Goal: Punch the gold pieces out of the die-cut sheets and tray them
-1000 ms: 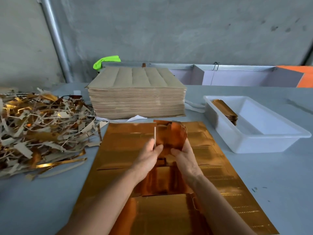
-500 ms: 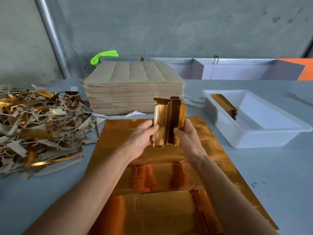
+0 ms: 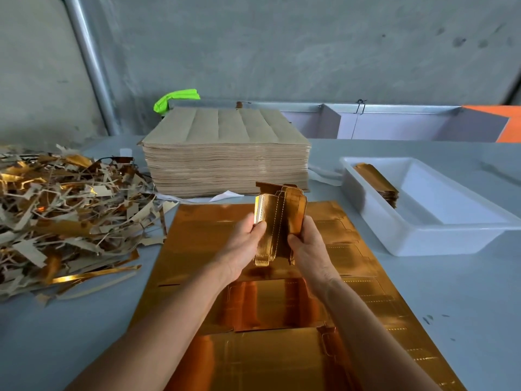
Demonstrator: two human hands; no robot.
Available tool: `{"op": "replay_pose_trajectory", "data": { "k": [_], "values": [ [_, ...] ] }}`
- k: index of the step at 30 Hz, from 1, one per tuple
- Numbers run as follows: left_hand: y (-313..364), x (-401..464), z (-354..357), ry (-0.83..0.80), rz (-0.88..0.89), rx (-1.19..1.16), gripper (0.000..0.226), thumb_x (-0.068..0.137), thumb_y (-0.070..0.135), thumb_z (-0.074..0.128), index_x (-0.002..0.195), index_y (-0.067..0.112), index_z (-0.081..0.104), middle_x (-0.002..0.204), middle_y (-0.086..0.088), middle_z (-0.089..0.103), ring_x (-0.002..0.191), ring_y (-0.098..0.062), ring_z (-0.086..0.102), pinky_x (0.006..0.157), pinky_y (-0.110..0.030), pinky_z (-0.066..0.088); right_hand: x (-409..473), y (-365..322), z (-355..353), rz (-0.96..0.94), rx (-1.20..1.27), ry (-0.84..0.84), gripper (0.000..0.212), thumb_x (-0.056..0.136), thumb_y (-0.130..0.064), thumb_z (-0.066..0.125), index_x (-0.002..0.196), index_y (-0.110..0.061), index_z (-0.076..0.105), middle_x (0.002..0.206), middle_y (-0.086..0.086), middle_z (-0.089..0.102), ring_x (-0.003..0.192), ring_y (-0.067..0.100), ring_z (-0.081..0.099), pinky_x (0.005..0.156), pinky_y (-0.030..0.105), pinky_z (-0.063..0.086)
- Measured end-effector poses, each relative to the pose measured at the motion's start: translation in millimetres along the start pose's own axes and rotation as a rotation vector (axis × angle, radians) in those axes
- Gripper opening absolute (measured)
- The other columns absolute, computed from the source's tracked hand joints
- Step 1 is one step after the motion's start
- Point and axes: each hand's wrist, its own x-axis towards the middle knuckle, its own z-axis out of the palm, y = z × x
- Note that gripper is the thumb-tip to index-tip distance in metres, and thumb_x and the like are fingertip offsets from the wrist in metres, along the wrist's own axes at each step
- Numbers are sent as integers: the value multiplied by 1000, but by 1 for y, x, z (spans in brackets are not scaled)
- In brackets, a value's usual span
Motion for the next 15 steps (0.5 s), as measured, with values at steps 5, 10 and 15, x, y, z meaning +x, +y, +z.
{"op": "replay_pose_trajectory", "data": {
  "k": [5,10,15],
  "values": [
    [9,9,15,51,-62,-12,36,102,33,35,134,16,40,139,-5,46,124,-17,45,106,-43,39,5,-12,0,-21,-81,32,22,102,-10,31,121,-16,41,108,15,55,94,30,57,83,47,55],
    [26,30,37,149,-191,-160,33,102,31,40,132,18,46,124,-7,58,113,-24,55,99,-43,44,20,-31,-23,31,-99,107,23,98,-6,41,101,-24,54,98,10,66,89,30,66,72,35,57],
    [59,62,77,202,-234,-240,26,100,27,47,121,12,54,107,-9,62,101,-28,59,95,-48,47,42,-47,-66,113,-133,278,29,95,-12,55,122,-20,53,111,3,65,96,22,67,80,42,59]
  ]
}}
